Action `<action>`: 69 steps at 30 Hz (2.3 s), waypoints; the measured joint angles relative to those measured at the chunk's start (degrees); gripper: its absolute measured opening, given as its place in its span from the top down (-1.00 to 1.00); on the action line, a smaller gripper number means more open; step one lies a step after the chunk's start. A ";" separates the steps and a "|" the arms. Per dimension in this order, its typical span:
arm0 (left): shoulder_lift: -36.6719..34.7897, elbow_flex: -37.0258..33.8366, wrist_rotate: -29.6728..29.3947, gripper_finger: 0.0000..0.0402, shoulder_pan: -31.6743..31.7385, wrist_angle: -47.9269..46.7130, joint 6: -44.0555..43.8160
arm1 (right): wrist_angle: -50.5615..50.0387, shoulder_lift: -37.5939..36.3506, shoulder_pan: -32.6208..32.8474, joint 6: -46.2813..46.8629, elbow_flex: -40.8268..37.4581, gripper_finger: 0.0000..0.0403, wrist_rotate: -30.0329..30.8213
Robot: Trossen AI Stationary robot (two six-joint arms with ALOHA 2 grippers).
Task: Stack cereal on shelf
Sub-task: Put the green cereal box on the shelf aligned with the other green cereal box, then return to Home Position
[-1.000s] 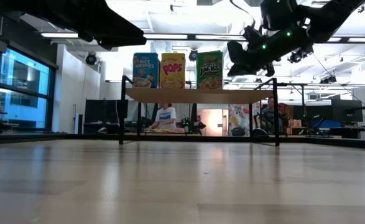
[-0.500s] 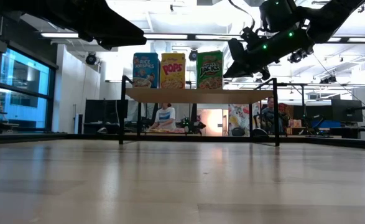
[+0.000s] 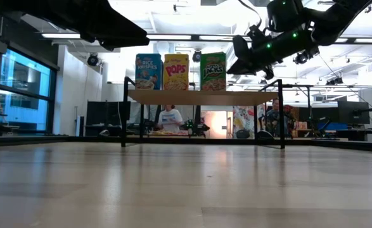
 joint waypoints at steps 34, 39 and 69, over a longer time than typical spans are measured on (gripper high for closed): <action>-18.17 -3.71 19.68 0.78 14.42 -13.01 11.84 | -15.56 -8.59 0.74 -2.98 -0.02 1.00 -0.10; -19.69 -10.55 32.78 0.93 24.29 -4.83 9.40 | -15.57 -8.57 0.70 -2.97 -0.02 1.00 -2.66; -46.36 -26.25 18.17 1.00 11.98 -12.56 0.32 | -21.18 -8.58 0.70 -3.47 -0.02 1.00 -11.88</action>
